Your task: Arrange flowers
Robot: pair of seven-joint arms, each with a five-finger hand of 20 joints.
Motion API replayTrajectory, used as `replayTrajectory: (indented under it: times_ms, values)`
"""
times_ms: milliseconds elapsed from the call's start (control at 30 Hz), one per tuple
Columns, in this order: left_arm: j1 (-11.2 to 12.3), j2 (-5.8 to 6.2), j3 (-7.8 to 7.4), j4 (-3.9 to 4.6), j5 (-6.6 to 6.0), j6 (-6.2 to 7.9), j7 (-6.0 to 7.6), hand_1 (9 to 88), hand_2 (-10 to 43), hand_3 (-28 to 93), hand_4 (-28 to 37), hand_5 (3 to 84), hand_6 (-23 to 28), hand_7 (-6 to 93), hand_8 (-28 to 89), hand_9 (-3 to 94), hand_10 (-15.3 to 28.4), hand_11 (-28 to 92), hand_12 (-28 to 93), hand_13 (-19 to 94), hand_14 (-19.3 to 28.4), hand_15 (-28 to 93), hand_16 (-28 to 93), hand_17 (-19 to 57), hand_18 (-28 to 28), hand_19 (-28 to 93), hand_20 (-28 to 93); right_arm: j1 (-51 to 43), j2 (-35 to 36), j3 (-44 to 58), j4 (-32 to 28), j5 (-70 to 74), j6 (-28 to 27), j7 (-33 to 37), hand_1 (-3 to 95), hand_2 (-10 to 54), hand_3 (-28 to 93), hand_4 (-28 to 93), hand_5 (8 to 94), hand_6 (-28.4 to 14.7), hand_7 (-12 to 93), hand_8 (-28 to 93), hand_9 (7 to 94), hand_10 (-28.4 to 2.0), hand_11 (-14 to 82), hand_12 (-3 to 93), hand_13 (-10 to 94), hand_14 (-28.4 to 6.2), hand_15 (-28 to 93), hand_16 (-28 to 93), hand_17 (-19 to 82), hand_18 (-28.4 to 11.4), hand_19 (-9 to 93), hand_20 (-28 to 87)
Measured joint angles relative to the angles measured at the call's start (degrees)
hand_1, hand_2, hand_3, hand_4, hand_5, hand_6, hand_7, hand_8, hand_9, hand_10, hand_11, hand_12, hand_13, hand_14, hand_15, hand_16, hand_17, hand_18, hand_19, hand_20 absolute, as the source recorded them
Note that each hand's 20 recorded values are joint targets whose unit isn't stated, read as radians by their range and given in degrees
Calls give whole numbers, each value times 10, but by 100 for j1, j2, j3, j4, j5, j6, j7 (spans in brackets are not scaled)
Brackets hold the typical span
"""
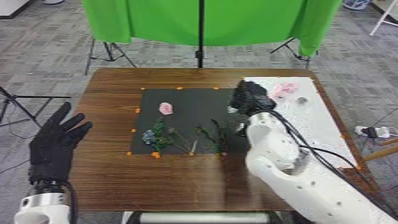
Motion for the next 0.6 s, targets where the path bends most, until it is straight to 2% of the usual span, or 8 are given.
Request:
replayTrajectory:
  times_ms: [133,267,400,533,600]
  values:
    - [-192,13,132,61,8,-11,-36,201,70,779,-283,327,56,145,-110,320,177,257,115,233,247,538,-76,-95,257,532,219,407,-900,-573,328,-207,-123,-442,613,-95,697,-283,851,12,263,31,937,-61,155,356,810,-18,697,228,399,-205,932,558]
    - [-471,85,235,104,18,-16,-98,200,70,779,-283,327,56,145,-110,320,177,257,115,233,247,537,-77,-95,257,531,219,587,-1541,-879,633,-199,-196,-586,612,-95,698,-283,845,12,269,29,936,-58,150,363,800,-17,700,232,391,-203,932,554]
    - [-645,150,263,107,40,-29,-167,201,71,779,-283,328,57,144,-110,321,176,257,115,233,247,538,-76,-95,257,531,219,600,-1892,-918,872,-270,-465,-831,607,-95,704,-283,835,11,279,25,930,-63,146,373,786,-13,694,245,379,-191,932,542]
    - [-723,159,282,114,66,-50,-217,201,70,780,-283,328,57,144,-110,322,177,257,115,233,247,538,-77,-95,257,531,219,500,-2005,-888,956,-523,-903,-949,600,-95,706,-283,824,11,285,14,914,-67,150,381,760,-13,697,262,365,-175,932,533]
    - [-746,163,300,122,68,-57,-226,201,70,779,-283,328,57,144,-110,321,176,257,115,234,247,537,-77,-94,259,534,221,453,-2001,-908,990,-580,-951,-944,596,-95,706,-283,821,10,281,5,902,-68,153,381,746,-15,699,266,360,-172,932,531]
